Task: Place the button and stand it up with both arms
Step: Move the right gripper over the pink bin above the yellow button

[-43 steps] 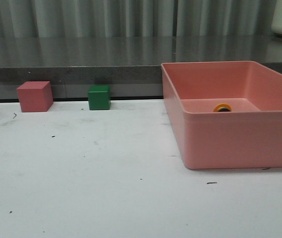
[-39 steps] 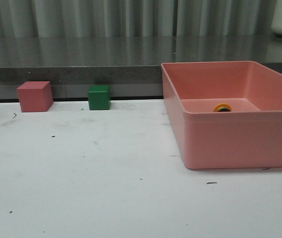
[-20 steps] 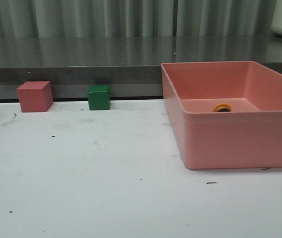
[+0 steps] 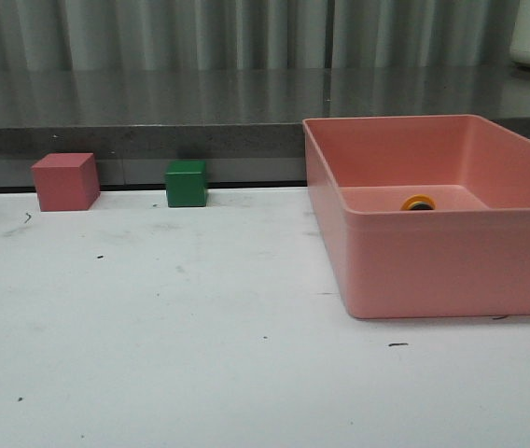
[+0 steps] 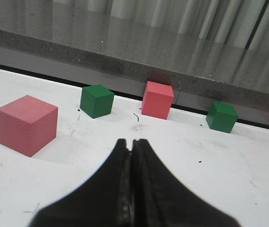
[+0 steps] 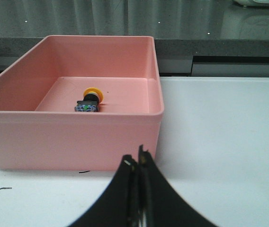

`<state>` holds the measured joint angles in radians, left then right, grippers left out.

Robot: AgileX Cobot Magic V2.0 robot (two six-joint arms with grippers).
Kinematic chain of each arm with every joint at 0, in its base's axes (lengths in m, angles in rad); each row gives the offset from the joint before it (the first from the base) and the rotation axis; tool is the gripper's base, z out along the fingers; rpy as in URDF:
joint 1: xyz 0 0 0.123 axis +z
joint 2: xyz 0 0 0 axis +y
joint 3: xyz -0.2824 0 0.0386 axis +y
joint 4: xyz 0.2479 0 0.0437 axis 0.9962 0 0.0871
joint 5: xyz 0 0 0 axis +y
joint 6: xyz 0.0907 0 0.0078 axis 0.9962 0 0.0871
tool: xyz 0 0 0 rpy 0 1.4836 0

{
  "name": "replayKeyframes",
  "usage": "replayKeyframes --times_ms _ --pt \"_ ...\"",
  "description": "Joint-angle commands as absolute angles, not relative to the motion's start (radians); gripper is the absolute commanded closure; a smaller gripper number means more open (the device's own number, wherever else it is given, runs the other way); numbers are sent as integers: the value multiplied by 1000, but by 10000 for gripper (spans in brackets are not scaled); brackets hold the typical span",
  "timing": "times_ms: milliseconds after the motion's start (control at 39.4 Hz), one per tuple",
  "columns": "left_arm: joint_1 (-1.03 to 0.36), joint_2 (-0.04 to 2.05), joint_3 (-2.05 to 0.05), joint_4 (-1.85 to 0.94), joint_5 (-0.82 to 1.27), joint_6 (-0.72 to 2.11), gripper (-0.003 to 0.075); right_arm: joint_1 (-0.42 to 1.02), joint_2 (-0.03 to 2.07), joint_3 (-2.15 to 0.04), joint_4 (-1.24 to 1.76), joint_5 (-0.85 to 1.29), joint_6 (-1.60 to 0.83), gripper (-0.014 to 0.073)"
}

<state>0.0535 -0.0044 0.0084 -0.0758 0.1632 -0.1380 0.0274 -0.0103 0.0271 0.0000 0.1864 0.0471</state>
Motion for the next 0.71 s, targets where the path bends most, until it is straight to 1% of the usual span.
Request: replayKeyframes --times_ms 0,102,229,305,406,483,533,686 --pt "52 -25 24 -82 56 -146 740 27 -28 24 -7 70 38 662" --pt "52 -25 24 -82 -13 -146 740 27 -28 24 -7 32 38 662" --pt "52 -25 22 -82 -229 -146 740 27 -28 12 -7 -62 38 662" --pt "52 -25 5 -82 -314 -146 740 27 -28 -28 -7 -59 38 662" --pt "52 -18 -57 -53 -293 -146 740 27 -20 -129 -7 0 38 662" --pt "52 6 -127 74 -237 -146 740 27 10 -213 -7 51 38 662" --pt "52 39 -179 139 -202 -146 740 27 56 -283 -7 115 38 662" --pt "52 190 -323 145 -42 -146 740 27 224 -437 -7 241 38 662"
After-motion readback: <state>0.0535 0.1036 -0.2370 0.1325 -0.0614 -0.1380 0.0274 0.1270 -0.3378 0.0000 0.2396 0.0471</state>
